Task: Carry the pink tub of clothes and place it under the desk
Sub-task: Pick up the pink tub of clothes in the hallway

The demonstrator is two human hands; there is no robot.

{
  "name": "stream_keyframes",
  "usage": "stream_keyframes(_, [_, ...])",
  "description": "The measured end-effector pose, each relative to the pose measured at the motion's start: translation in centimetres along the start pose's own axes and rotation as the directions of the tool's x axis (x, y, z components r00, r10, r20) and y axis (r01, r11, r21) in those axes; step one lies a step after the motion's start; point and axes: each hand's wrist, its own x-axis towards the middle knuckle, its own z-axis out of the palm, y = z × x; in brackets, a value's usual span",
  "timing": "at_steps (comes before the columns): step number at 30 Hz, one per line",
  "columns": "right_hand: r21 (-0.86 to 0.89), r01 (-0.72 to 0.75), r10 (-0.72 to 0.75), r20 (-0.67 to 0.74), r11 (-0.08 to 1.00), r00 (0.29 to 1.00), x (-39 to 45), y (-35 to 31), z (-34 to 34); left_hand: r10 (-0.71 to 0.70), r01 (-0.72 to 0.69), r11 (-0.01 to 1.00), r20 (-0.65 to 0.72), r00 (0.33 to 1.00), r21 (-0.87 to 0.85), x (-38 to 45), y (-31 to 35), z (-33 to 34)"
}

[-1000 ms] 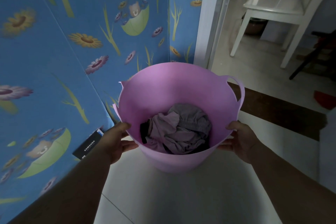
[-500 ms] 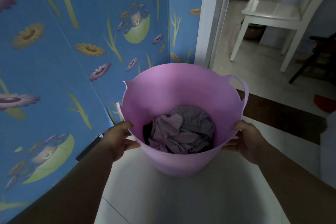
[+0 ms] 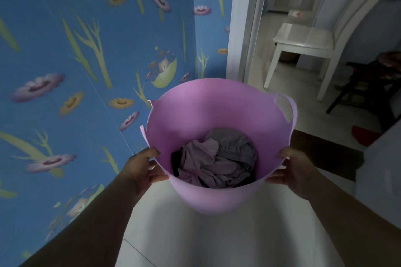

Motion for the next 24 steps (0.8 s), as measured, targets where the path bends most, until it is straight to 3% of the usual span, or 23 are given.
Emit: stream_keyframes(24, [-0.082, 0.006, -0.011, -0.054, 0.997, 0.998, -20.8, -25.0, 6.0, 0.023, -0.026, 0.999, 0.057, 0.998, 0.047, -21.9, 23.6, 2.9])
